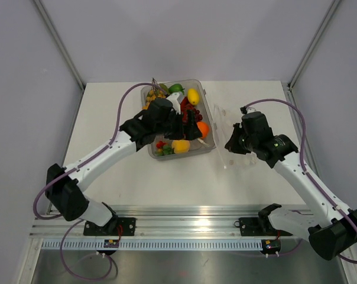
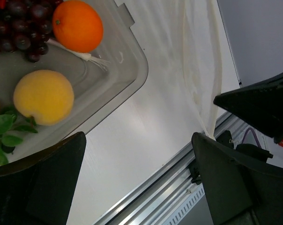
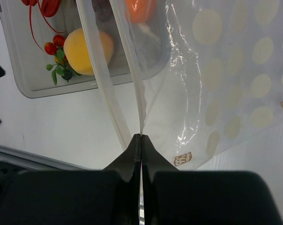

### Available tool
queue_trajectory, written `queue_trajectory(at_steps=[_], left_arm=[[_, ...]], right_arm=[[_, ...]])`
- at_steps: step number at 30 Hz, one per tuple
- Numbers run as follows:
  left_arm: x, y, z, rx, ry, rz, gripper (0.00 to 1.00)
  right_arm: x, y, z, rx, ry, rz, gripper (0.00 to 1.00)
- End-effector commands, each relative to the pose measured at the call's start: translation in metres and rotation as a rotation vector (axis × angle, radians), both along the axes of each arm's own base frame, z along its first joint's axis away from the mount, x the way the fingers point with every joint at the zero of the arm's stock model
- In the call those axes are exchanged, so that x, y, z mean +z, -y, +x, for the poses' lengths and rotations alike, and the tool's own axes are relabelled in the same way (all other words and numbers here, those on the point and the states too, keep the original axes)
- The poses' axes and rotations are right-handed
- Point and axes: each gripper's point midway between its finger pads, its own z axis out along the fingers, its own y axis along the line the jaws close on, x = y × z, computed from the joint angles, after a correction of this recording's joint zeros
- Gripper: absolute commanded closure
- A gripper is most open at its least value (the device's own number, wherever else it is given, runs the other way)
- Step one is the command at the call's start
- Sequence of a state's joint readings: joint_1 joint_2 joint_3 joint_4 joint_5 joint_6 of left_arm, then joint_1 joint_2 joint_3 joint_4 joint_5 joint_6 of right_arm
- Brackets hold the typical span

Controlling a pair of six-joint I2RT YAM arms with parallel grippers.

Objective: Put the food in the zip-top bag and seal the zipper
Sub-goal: Open the zipper of the food storage bag.

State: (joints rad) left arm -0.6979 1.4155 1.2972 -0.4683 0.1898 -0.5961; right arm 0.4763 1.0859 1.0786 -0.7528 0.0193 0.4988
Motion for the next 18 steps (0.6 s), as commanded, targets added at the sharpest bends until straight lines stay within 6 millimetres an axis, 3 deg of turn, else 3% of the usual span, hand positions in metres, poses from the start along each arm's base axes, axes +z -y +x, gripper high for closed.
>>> queue_trajectory(at_steps=[1, 2, 6, 12, 16, 18], left_arm=[[0.031, 0.036, 0.013, 0.005, 0.083, -0.072, 0.01], [0.022, 0.045, 0.014, 0.006, 0.049, -0.075, 0.01], [0.016, 0.067, 0.012, -0.019, 0.029, -0.112, 0.02], [-0.009, 0.081, 0.017, -0.002, 0.015, -0.057, 0.09], [-0.016, 0.094, 0.020, -0.015, 0.026, -0.032, 0.23], [-0.020, 0.098, 0.022, -0.010, 0.017, -0.032, 0.41]], right_arm=[[0.008, -0.015, -0.005, 0.046, -0.014, 0.068, 1.00], [0.010, -0.016, -0.006, 0.046, -0.011, 0.078, 1.00], [0.010, -0.017, -0.008, 0.045, -0.015, 0.089, 1.00], [0.012, -0.019, -0.010, 0.040, -0.016, 0.114, 1.00], [0.014, -0.024, -0.012, 0.052, -0.023, 0.145, 1.00], [0.015, -0.023, -0.013, 0.045, -0.022, 0.146, 1.00]])
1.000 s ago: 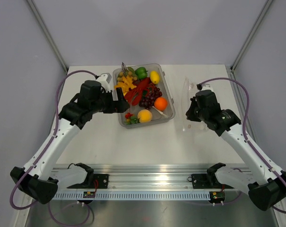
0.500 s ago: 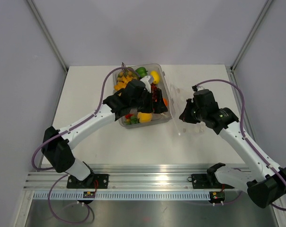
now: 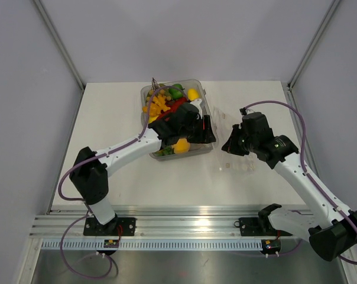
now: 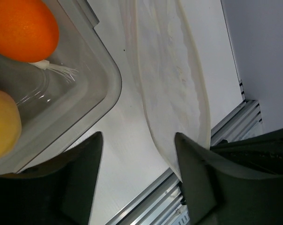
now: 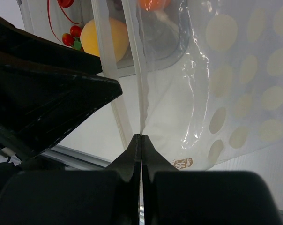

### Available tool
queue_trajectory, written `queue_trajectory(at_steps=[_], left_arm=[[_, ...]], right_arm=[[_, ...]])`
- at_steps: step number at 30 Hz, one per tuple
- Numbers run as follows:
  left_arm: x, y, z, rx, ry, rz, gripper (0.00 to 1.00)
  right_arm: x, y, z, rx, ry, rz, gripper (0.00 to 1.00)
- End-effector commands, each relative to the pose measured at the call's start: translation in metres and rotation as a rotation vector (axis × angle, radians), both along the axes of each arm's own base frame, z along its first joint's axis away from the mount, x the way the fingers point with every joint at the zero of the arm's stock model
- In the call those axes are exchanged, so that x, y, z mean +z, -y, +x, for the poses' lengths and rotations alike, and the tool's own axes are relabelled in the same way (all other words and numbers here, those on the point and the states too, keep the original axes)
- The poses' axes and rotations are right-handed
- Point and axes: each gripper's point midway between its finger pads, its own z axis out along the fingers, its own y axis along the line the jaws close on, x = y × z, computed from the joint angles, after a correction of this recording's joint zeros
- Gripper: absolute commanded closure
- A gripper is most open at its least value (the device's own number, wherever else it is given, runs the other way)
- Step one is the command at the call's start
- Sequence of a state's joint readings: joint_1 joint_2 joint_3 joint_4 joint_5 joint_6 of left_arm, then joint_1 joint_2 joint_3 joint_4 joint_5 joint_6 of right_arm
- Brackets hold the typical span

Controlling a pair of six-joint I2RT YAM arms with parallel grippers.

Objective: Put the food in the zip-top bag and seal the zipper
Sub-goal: Open the zipper of the food storage bag.

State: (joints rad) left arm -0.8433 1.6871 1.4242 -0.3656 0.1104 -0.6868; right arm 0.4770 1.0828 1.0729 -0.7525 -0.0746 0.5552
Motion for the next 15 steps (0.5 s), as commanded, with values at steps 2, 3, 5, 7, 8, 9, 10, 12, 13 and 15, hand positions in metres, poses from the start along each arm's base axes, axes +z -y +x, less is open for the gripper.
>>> queue_trajectory(at_steps=[2, 3, 5, 7, 8, 9, 10, 12, 13, 15], left_arm=[[0.016, 0.016, 0.017, 0.026, 0.067, -0.042, 0.62], [0.014, 0.018, 0.017, 0.021, 0.063, -0.045, 0.70], [0.009, 0.020, 0.016, 0.013, 0.045, -0.047, 0.90], [0.008, 0.022, 0.015, 0.002, 0.029, -0.057, 1.00], [0.006, 0.023, 0.012, -0.011, 0.016, -0.062, 1.00], [0.006, 0.024, 0.011, -0.015, 0.018, -0.068, 1.00], [0.006, 0.024, 0.010, -0.021, 0.015, -0.074, 1.00], [0.011, 0.025, 0.006, -0.035, 0.015, -0.092, 1.00], [0.012, 0.025, 0.006, -0.036, 0.014, -0.093, 1.00], [0.013, 0.024, 0.005, -0.037, 0.010, -0.093, 1.00]], right_arm=[[0.016, -0.005, -0.002, 0.001, 0.038, 0.051, 1.00], [0.016, -0.003, -0.003, -0.005, 0.038, 0.048, 1.00], [0.017, -0.001, -0.003, -0.017, 0.043, 0.039, 1.00], [0.015, 0.002, -0.002, -0.027, 0.039, 0.028, 1.00], [0.014, 0.003, -0.001, -0.030, 0.036, 0.021, 1.00], [0.014, 0.004, 0.000, -0.035, 0.033, 0.010, 1.00], [0.013, 0.007, 0.002, -0.051, 0.036, -0.005, 0.96], [0.014, 0.007, 0.006, -0.059, 0.039, -0.014, 0.60], [0.012, 0.010, 0.011, -0.077, 0.043, -0.034, 0.52], [0.017, 0.011, 0.017, -0.086, 0.057, -0.043, 0.40]])
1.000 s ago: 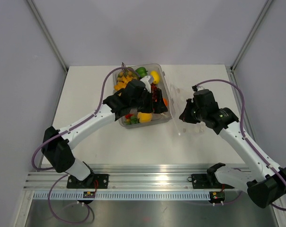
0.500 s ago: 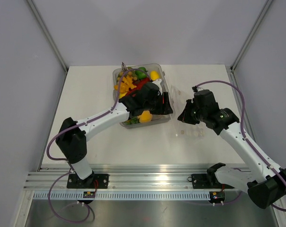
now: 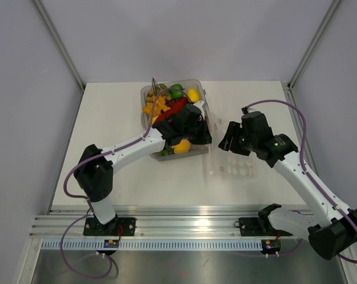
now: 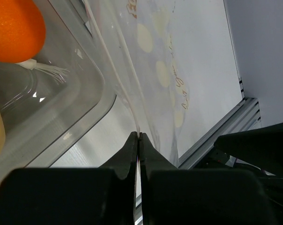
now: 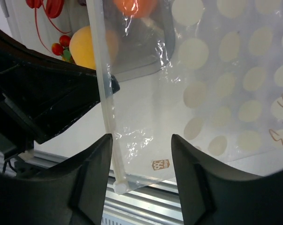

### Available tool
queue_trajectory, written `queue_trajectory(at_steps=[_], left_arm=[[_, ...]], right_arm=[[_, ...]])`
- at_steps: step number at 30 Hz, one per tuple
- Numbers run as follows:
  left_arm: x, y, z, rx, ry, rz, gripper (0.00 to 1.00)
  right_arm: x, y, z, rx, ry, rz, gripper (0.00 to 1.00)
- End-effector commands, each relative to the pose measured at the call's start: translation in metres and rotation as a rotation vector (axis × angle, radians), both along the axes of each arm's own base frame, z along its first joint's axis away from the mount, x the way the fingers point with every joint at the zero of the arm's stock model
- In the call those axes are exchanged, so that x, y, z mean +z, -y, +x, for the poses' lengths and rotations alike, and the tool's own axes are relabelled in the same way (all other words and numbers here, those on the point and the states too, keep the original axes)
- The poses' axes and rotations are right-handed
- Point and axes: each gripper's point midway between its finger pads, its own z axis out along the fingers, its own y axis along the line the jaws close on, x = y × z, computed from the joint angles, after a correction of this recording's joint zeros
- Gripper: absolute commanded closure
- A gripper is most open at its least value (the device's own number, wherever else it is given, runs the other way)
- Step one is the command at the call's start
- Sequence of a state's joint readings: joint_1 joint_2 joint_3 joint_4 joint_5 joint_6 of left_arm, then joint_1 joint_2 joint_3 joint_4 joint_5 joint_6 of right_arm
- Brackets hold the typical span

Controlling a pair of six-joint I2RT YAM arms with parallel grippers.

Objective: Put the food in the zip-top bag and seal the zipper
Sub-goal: Open the zipper of the food storage bag.

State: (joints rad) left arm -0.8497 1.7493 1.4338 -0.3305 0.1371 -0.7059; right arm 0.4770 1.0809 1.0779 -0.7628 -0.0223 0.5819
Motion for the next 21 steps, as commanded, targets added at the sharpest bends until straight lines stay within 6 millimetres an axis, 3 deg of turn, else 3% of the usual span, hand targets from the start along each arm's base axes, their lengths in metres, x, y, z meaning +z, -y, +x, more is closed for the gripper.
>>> queue_trajectory(at_steps=[1, 9, 15, 21], left_arm=[[0.030, 0.009, 0.003, -0.020, 0.044, -0.087, 1.00], [0.032, 0.006, 0.000, -0.013, 0.043, -0.094, 1.00], [0.037, 0.003, -0.004, -0.017, 0.047, -0.103, 1.00], [0.040, 0.001, -0.008, -0.024, 0.051, -0.111, 1.00]], right_arm=[[0.016, 0.004, 0.017, -0.036, 0.050, -0.043, 0.38], [0.027, -0.007, 0.029, -0.010, 0.080, -0.082, 0.37], [0.015, -0.019, 0.033, 0.013, 0.058, -0.115, 0.39], [0.005, -0.022, 0.050, -0.014, 0.040, -0.178, 0.40]])
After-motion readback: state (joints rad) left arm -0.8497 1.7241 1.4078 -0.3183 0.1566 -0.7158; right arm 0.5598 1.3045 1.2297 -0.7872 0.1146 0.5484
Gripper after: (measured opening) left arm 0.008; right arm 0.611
